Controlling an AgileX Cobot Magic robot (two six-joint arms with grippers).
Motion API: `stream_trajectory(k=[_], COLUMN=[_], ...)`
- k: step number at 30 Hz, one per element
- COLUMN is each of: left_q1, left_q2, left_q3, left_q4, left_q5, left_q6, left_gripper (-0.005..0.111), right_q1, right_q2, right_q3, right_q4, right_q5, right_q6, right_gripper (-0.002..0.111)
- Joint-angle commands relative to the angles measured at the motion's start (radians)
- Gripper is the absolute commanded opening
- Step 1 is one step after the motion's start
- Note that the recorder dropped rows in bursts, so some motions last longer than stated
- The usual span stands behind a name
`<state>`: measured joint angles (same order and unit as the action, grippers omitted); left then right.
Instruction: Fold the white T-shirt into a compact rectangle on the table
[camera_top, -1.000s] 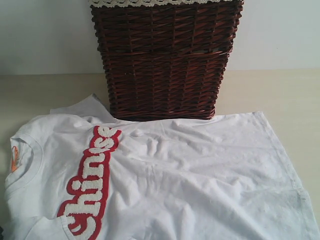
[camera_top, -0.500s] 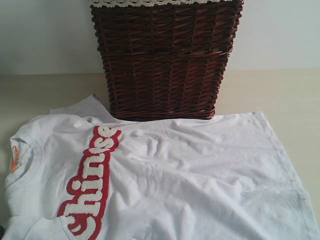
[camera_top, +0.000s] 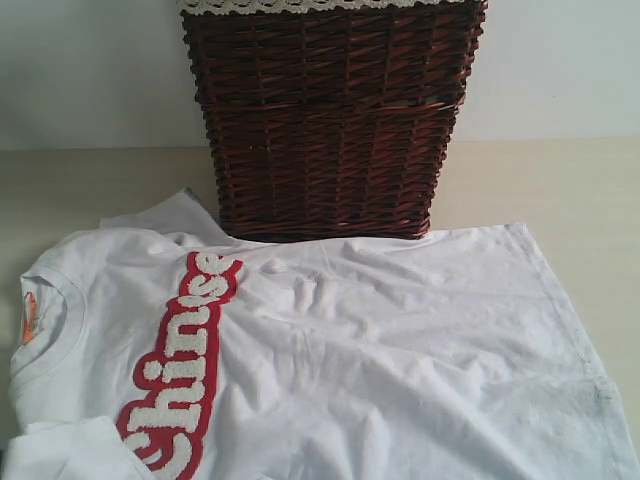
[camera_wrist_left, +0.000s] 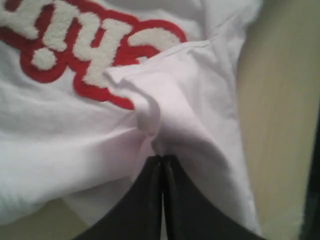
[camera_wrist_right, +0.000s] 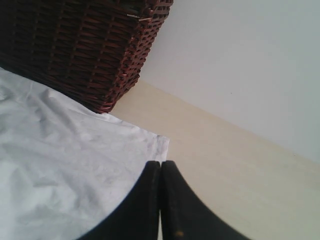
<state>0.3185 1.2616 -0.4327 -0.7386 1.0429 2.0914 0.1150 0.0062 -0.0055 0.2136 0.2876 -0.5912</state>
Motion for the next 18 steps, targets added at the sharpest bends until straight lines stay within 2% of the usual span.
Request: stream_trajectory(k=[1, 6, 15, 18], left_q1=[0.002, 0.000, -0.002, -0.024], left_q2=[-0.044, -0.053, -0.051, -0.051], left_q3=[0.002, 0.008, 0.010, 0.022], left_q4=[0.112, 0.192, 0.196, 0.198], left_q5=[0.178, 0.178, 0.178, 0.178], left_q6=[-0.011, -0.137, -0.151, -0.166], left_gripper=[0.000, 0.000, 0.000, 0.000], right_q1=[0.002, 0.002, 0.002, 0.002], right_q2=[-0.006, -0.006, -0.006, -0.006], right_q3=[0.005, 0.005, 0.005, 0.005], right_q4=[0.001, 0.004, 0.004, 0.004], right_q5=[-0.006, -0.006, -0.006, -0.006], right_q6=[0.002, 0.002, 0.002, 0.002], right_gripper=[0.000, 0.000, 0.000, 0.000])
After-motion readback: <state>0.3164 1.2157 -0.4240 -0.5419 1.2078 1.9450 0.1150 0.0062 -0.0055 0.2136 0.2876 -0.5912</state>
